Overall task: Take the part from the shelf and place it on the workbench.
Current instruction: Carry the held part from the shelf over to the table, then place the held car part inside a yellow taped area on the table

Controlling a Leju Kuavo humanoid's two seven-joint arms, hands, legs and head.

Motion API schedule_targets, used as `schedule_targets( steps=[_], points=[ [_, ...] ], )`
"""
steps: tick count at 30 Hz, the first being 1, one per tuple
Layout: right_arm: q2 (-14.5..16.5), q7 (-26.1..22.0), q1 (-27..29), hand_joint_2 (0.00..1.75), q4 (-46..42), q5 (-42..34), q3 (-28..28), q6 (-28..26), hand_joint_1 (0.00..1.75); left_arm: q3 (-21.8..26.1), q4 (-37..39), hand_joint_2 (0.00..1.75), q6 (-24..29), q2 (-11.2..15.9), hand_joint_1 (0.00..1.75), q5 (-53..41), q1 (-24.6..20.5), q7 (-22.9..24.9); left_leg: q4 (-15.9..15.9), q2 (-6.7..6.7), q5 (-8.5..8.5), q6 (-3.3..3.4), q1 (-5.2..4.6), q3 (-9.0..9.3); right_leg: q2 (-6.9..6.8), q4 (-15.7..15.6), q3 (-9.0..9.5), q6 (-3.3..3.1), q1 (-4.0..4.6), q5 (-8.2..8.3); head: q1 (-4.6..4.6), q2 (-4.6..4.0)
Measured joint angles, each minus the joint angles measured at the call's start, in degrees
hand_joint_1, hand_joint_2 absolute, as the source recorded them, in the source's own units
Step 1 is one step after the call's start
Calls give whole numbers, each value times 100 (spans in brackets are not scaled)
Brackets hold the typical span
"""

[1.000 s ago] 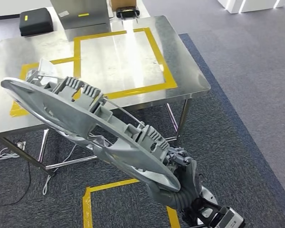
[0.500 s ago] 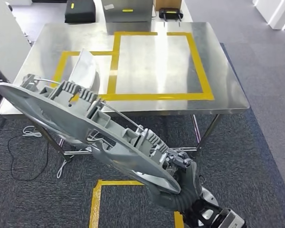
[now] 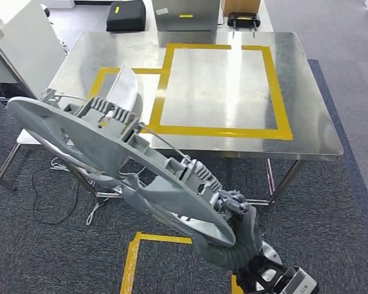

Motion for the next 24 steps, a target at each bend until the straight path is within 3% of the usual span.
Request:
schedule_targets(
  steps=[2, 3, 4, 6, 7, 9, 13, 15, 17, 18, 19, 20, 22, 24],
  points=[
    [0, -1, 7, 175, 1, -20, -12, -59, 175, 21, 93, 175, 52, 19, 0, -5, -53, -33, 708, 81, -241, -34, 13, -377, -62, 1, 41, -24, 9, -41, -11, 0],
    [0, 4, 9, 175, 1, -17, -19, -84, 175, 33, 141, 175, 72, 27, 0, -7, -65, -42, 838, 90, -215, -36, 16, -466, -80, 1, 67, -23, 12, -63, -11, 0],
    [0, 9, 11, 175, 1, -14, -26, -105, 175, 44, 181, 175, 89, 35, 0, -7, -70, -49, 755, 93, -78, -28, 16, -454, -88, 2, 98, -18, 14, -86, -13, 0],
    [1, 25, 11, 175, 1, -13, -41, -134, 175, 66, 250, 175, 121, 55, 0, -8, -74, -68, 67, 98, 371, 26, 8, -174, -94, 1, 173, -1, 21, -138, -12, 0],
    [1, 36, 12, 175, 1, -20, -46, -146, 175, 73, 282, 175, 135, 66, 0, -10, -84, -83, -269, 104, 516, 60, -4, -16, -91, -1, 184, 18, 30, -165, -11, 0],
    [4, 78, 7, 175, 2, -43, -54, -177, 175, 96, 350, 175, 172, 82, 0, -14, -114, -116, -641, 115, 559, 115, -37, 168, -82, -8, 189, 81, 37, -207, -8, 0],
    [9, 154, 0, 175, 2, -106, -81, -251, 175, 150, 463, 175, 229, 107, 0, -20, -163, -141, -785, 147, 511, 205, -26, 252, -64, 33, 200, 204, 33, -287, 1, 0],
    [9, 168, -4, 175, 1, -144, -107, -282, 175, 164, 506, 175, 246, 108, 0, -28, -199, -147, -835, 183, 504, 255, -3, 303, -65, 506, -60, 239, 30, -502, 27, 0],
    [9, 177, 6, 175, 2, -182, -130, -300, 175, 187, 544, 175, 256, 109, 0, -34, -231, -149, -835, 228, 466, 285, -6, 332, -65, 1295, -549, 261, 26, -741, 43, 0],
    [9, 184, 18, 175, 3, -201, -142, -306, 175, 199, 560, 175, 261, 110, 0, -36, -239, -149, -834, 258, 438, 292, -8, 358, -66, 1568, -761, 268, 26, -751, 43, 0],
    [9, 190, 28, 175, 4, -215, -150, -312, 175, 209, 572, 175, 265, 111, 0, -37, -240, -150, -834, 292, 403, 292, -9, 397, -72, 1593, -853, 269, 26, -626, 44, 0],
    [9, 197, 36, 175, 5, -231, -162, -322, 175, 216, 581, 175, 268, 111, 0, -43, -239, -150, -834, 328, 361, 287, -9, 452, -94, 1379, -823, 262, 27, -389, 48, 0],
    [7, 202, 42, 175, 9, -289, -186, -374, 175, 229, 596, 175, 268, 109, 0, -67, -236, -156, -831, 399, 265, 254, -24, 575, -292, 637, -569, 226, 55, 97, 50, 0],
    [5, 185, 34, 175, 16, -361, -196, -445, 175, 247, 603, 175, 262, 106, 0, -106, -236, -174, -816, 469, 182, 195, -60, 639, -488, 165, -353, 150, 102, 222, 53, 0]
  ],
)
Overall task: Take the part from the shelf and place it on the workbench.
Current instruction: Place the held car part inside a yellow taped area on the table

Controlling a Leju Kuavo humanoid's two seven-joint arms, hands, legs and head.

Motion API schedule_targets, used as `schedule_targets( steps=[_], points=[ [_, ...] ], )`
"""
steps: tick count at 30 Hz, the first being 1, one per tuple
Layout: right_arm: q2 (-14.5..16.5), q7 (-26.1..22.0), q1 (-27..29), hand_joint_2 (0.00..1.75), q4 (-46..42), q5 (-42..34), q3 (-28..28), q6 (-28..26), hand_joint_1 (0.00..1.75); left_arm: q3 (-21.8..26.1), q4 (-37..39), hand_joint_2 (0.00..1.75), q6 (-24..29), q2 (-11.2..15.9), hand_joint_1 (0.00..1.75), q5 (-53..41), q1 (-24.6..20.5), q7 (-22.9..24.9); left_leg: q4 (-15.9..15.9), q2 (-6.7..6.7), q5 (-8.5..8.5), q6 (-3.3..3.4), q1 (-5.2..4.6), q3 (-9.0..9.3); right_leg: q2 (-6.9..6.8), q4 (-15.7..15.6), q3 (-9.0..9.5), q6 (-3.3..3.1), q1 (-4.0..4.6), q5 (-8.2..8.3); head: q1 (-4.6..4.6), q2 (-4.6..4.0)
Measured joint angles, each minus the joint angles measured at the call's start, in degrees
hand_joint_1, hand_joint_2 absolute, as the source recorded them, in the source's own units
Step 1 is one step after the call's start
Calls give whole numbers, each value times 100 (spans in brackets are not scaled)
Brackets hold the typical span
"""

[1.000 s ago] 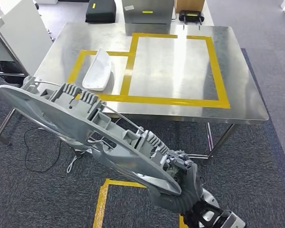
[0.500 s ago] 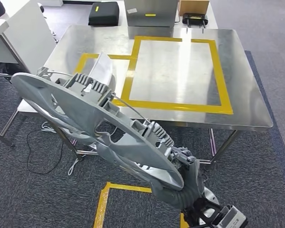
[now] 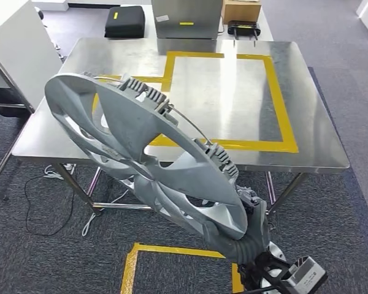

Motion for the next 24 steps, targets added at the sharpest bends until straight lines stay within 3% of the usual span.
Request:
schedule_targets(
  steps=[1, 3, 5, 6, 8, 9, 10, 11, 13, 14, 16, 20, 23, 24],
  points=[
    [-2, -15, 3, 175, 5, -30, -3, -33, 175, 8, 1, 175, -5, 0, 0, -15, 0, -11, 3, 53, -25, -27, -18, 15, -16, -43, 31, -35, 22, -46, -10, 0],
    [-4, -37, 24, 175, 8, -64, -14, -73, 175, 14, 2, 175, -16, 3, 0, -31, -5, -28, 5, 153, -83, -74, -20, 61, 113, -76, 65, -98, 7, -63, -25, 0],
    [-5, -45, 30, 175, 11, -83, -35, -93, 175, 17, 2, 175, -19, 6, 0, -32, -10, -40, 221, 37, -241, -135, 2, 9, 216, -96, 107, -157, -28, -81, -55, 0],
    [-5, -48, 29, 175, 14, -89, -43, -98, 175, 22, 2, 175, -20, 7, 0, -32, -9, -42, 512, -75, -384, -165, 19, -130, 256, -103, 126, -183, -41, -93, -77, 0],
    [-5, -53, 26, 175, 23, -93, -45, -98, 175, 38, 2, 175, -22, 8, 0, -33, 0, -42, 1296, -216, -668, -206, 44, -582, 343, -103, 143, -224, -43, -122, -98, 0],
    [-5, -54, 29, 175, 30, -93, -43, -97, 175, 46, 2, 175, -27, 8, 0, -34, 6, -41, 1573, -232, -708, -214, 49, -774, 386, -103, 158, -231, -42, -137, -101, 0],
    [-6, -55, 33, 175, 39, -93, -40, -96, 175, 51, 2, 175, -32, 9, 0, -37, 9, -41, 1650, -236, -621, -213, 51, -877, 423, -103, 185, -230, -41, -156, -100, 0],
    [-7, -55, 36, 175, 49, -92, -38, -96, 175, 53, 2, 175, -36, 9, 0, -40, 10, -41, 1495, -237, -412, -201, 51, -872, 453, -103, 226, -222, -41, -180, -101, 0],
    [-6, -58, 36, 175, 61, -93, -37, -101, 175, 58, 2, 175, -40, 10, 0, -45, 6, -41, 800, -251, 103, -152, 46, -649, 486, -107, 300, -190, -40, -240, -98, 0],
    [-6, -61, 29, 175, 64, -95, -37, -105, 175, 63, 2, 175, -44, 10, 0, -47, 2, -42, 472, -263, 252, -122, 37, -525, 497, -106, 329, -164, -34, -269, -95, 0],
    [-6, -68, 21, 175, 67, -98, -36, -110, 175, 73, 2, 175, -53, 10, 0, -49, -5, -40, 189, -283, 266, -68, 11, -419, 507, -118, 332, -100, -28, -291, -89, 0],
    [-15, -70, 13, 175, 67, -93, -31, -108, 175, 92, 2, 175, -73, 7, 0, -75, 1, -39, 21, -284, 257, 49, 40, -333, 486, 7, 270, 21, -32, -401, -68, 0],
    [-20, -74, -9, 175, 68, -67, -28, -73, 175, 96, 2, 175, -87, 2, 0, -104, -14, -39, -17, -279, 229, 119, 52, -274, 471, 988, -277, 76, -45, -796, -26, 0],
    [-20, -65, -11, 175, 68, -50, -25, -54, 175, 97, 2, 175, -91, 2, 0, -109, -15, -39, -15, -277, 209, 125, 51, -257, 469, 1294, -476, 90, -50, -858, -21, 0]
  ],
)
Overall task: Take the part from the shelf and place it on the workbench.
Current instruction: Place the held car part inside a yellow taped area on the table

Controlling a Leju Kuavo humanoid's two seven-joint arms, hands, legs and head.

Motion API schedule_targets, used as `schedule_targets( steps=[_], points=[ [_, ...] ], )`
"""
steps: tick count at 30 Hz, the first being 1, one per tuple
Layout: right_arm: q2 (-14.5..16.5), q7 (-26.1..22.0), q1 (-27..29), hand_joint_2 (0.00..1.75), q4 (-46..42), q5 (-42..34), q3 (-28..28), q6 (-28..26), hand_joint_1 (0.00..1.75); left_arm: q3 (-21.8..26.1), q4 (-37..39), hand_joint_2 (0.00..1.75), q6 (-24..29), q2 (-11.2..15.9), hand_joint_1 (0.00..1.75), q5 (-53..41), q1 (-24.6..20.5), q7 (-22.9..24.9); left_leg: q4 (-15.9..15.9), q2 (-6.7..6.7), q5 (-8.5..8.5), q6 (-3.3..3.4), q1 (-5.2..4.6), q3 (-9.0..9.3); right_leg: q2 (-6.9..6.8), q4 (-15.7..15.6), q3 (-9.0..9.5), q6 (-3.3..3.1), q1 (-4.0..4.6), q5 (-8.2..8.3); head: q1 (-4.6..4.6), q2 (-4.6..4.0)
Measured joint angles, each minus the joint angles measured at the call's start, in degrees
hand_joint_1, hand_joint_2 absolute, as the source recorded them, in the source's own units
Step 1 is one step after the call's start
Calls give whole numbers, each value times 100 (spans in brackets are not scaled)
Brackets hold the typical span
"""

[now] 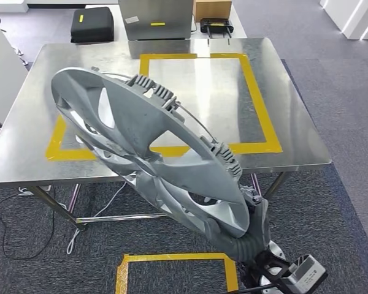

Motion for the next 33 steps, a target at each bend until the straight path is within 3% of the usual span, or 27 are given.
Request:
schedule_targets(
  steps=[1, 2, 4, 5, 6, 11, 12, 14, 16, 17, 18, 20, 21, 22, 26, 28, 30, 31, 32, 33],
  points=[
    [0, 14, 0, 175, 0, 19, 3, 17, 175, 1, 0, 175, -2, 0, 0, -2, 1, 0, 1, 0, -25, 1, 0, 28, -3, 132, -114, 10, -6, 44, 3, 0],
    [0, 32, -1, 175, -1, 38, 6, 32, 175, 3, 0, 175, -3, -1, 0, -3, 2, 0, 3, -2, -56, -3, 0, 68, -9, 38, -112, 13, -12, 206, 4, 0],
    [0, 58, -6, 175, -1, 70, 7, 58, 175, 7, 0, 175, -5, -4, 0, -14, 6, 1, 3, -9, -134, -30, 2, 171, -39, -651, 170, -1, -22, 674, 6, 0],
    [0, 65, -11, 175, -1, 80, 7, 71, 175, 9, 0, 175, -6, -6, 0, -21, 4, 1, 14, -11, -174, -57, -9, 207, -57, -983, 340, -17, -15, 820, 5, 0],
    [0, 68, -19, 175, -4, 87, 8, 83, 175, 11, 0, 175, -6, -7, 0, -27, -1, 1, 24, -11, -203, -86, -18, 216, -70, -1215, 460, -42, -8, 866, 7, 0],
    [7, 76, -22, 175, -17, 100, -6, 105, 175, 14, -2, 175, -7, -14, 0, -37, -22, 4, 159, 1, -337, -232, -22, 190, -54, -1414, 610, -187, -21, 752, -48, 1],
    [10, 78, -28, 175, -17, 101, -10, 105, 175, 14, -2, 175, -7, -12, 0, -37, -26, 4, 387, -3, -448, -264, -13, 90, -58, -1429, 646, -218, -36, 738, -58, 1],
    [17, 76, -37, 175, -17, 101, -17, 110, 175, 14, -2, 175, -6, -10, 0, -37, -23, 4, 1154, -5, -738, -307, 5, -311, -60, -1432, 695, -264, -37, 694, -73, 0],
    [17, 78, -32, 175, -17, 104, -16, 130, 175, 15, -2, 175, -6, -9, 0, -40, -13, 4, 1708, -5, -815, -323, 17, -675, -44, -1432, 754, -275, -35, 645, -72, 0],
    [18, 79, -29, 175, -17, 108, -16, 139, 175, 16, -2, 175, -6, -8, 0, -42, -9, 4, 1685, -5, -681, -320, 19, -723, -32, -1432, 794, -268, -35, 618, -75, 0],
    [19, 81, -26, 175, -17, 112, -16, 146, 175, 17, -2, 175, -6, -8, 0, -43, -7, 4, 1448, -5, -444, -308, 21, -669, -21, -1432, 843, -258, -35, 589, -72, 0],
    [21, 82, -28, 175, -18, 117, -17, 150, 175, 21, -2, 175, -6, -7, 0, -44, -4, 4, 717, -10, 17, -270, 14, -421, -8, -1427, 906, -214, -24, 520, -74, 0],
    [24, 81, -31, 175, -19, 117, -17, 150, 175, 23, -2, 175, -5, -7, 0, -44, -8, 4, 425, -12, 116, -246, 5, -312, -1, -1420, 918, -182, -16, 494, -74, 0],
    [26, 80, -34, 175, -19, 118, -17, 151, 175, 26, -2, 175, -4, -8, 0, -44, -8, 5, 259, -14, 130, -225, -6, -259, 3, -1419, 912, -148, -8, 478, -73, 0],
    [31, 85, -33, 175, -22, 123, -21, 151, 175, 34, -2, 175, -2, -7, 0, -44, 4, 8, 123, -19, 78, -112, -5, -197, -3, -1372, 879, -21, -20, 414, -60, 0],
    [31, 86, -38, 175, -23, 123, -21, 151, 175, 38, -2, 175, -2, -10, 0, -44, -4, 7, 83, -15, 67, -48, 13, -144, -10, -885, 616, 14, -25, 192, -30, 0],
    [31, 85, -33, 175, -21, 121, -18, 152, 175, 38, -2, 175, -2, -12, 0, -44, -14, 7, 82, -12, 29, -10, 8, -111, -13, -107, 159, 31, -27, -62, -8, 0],
    [31, 85, -26, 175, -20, 121, -16, 153, 175, 38, -2, 175, -2, -13, 0, -44, -14, 7, 82, -12, 7, -2, 5, -86, -13, 146, -18, 35, -28, -82, -7, 0],
    [31, 86, -20, 175, -19, 121, -14, 154, 175, 38, -2, 175, -2, -13, 0, -44, -11, 7, 82, -14, -21, 0, 3, -52, -14, 192, -97, 34, -28, 15, -4, 0],
    [31, 87, -17, 175, -17, 122, -13, 155, 175, 39, -2, 175, -2, -14, 0, -44, -7, 7, 82, -20, -52, -5, 3, -6, -16, -3, -52, 25, -27, 224, 1, 0]
  ],
)
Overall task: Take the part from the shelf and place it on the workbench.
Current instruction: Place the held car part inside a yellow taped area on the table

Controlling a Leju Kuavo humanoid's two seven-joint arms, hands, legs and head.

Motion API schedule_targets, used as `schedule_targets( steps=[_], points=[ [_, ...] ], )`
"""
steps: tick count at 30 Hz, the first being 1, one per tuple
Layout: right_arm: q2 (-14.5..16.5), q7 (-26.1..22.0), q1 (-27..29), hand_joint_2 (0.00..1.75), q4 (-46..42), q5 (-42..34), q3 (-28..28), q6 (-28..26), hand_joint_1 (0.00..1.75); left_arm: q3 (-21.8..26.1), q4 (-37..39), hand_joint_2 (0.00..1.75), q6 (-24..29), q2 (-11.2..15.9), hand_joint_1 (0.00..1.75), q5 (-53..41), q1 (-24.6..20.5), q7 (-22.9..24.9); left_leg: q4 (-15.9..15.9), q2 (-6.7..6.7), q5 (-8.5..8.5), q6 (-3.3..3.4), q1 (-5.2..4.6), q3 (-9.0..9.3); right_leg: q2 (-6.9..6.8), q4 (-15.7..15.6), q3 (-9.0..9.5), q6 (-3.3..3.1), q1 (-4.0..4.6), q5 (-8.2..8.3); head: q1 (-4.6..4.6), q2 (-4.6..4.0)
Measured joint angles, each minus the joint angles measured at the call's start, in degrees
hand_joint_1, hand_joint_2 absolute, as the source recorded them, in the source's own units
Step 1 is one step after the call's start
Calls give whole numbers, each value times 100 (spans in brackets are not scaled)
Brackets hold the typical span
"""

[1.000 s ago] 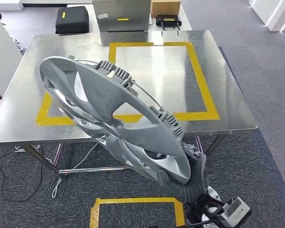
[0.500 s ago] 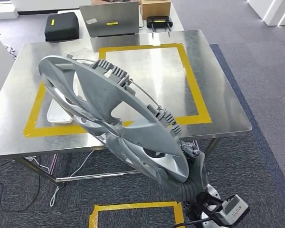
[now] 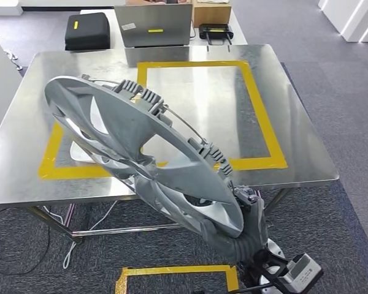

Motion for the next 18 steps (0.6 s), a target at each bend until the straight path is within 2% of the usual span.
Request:
schedule_targets(
  steps=[1, 2, 3, 4, 6, 8, 9, 10, 12, 13, 14, 15, 17, 18],
  points=[
    [0, 1, 1, 175, 0, 0, 0, -1, 175, 1, 0, 175, 0, -2, 0, 0, 4, 0, 0, -6, -36, -11, 0, 52, -7, -375, 143, -17, 1, 265, 2, 0],
    [0, 2, -4, 175, 1, -1, 0, -1, 175, 1, 0, 175, 0, -5, 0, 0, 6, 0, 1, -12, -73, -31, -5, 92, -19, -749, 305, -39, 9, 457, 3, 0],
    [0, 1, -9, 175, -1, -2, 0, -2, 175, 2, 0, 175, 0, -7, 0, 1, 4, 0, 11, -16, -103, -58, -12, 110, -29, -1080, 461, -66, 20, 563, 2, 1],
    [0, 1, -13, 175, -2, -2, 0, -1, 175, 2, 0, 175, 0, -9, 0, 1, 1, 0, 18, -16, -121, -89, -17, 110, -34, -1267, 553, -90, 32, 585, -5, 1],
    [0, -1, -10, 175, -3, -1, -3, 0, 175, 2, 0, 175, 0, -14, 0, -1, -7, 1, 17, -9, -138, -151, -18, 101, -22, -1361, 613, -138, 52, 518, -18, 1],
    [1, 1, -3, 175, -3, 1, -9, 0, 175, 2, 0, 175, 1, -17, 0, -1, -12, 1, 63, -6, -197, -213, -8, 108, -19, -1393, 657, -188, 29, 504, -32, 0],
    [2, 2, -5, 175, -4, 1, -13, -2, 175, 2, 0, 175, 1, -17, 0, 0, -15, 1, 209, -6, -278, -245, -5, 54, -25, -1418, 695, -214, 13, 496, -43, 0],
    [4, 2, -8, 175, -4, -1, -16, -4, 175, 2, 0, 175, 2, -16, 0, 1, -15, 1, 469, -8, -401, -273, 5, -65, -32, -1435, 736, -241, -1, 482, -52, 0],
    [6, 1, -11, 175, -3, -3, -21, -5, 175, 3, 0, 175, 2, -14, 0, 1, -9, 0, 1219, -7, -671, -316, 19, -470, -37, -1439, 793, -278, -1, 436, -62, 0],
    [7, 0, -8, 175, -3, -3, -22, -4, 175, 3, 0, 175, 1, -12, 0, 1, -3, 0, 1503, -7, -717, -328, 25, -651, -32, -1439, 824, -285, -1, 411, -62, 0],
    [7, 0, -4, 175, -2, -2, -22, -3, 175, 4, 0, 175, 1, -11, 0, 1, 4, 0, 1606, -7, -650, -332, 27, -756, -22, -1439, 860, -283, -1, 381, -62, 0],
    [7, 1, 0, 175, -2, -1, -22, -2, 175, 4, 0, 175, 0, -9, 0, 1, 8, 0, 1483, -7, -467, -328, 27, -754, -12, -1439, 906, -276, -1, 350, -64, 0],
    [7, 1, 3, 175, -2, 1, -22, -2, 175, 4, 0, 175, 0, -2, 0, 1, 11, 0, 803, -9, 12, -295, 24, -514, 1, -1442, 994, -245, 0, 279, -61, 0],
    [8, 1, 0, 175, -3, -1, -22, -2, 175, 5, 0, 175, 0, 1, 0, 1, 6, 0, 464, -12, 143, -273, 15, -374, 7, -1438, 1028, -214, 9, 240, -61, 0]
  ],
)
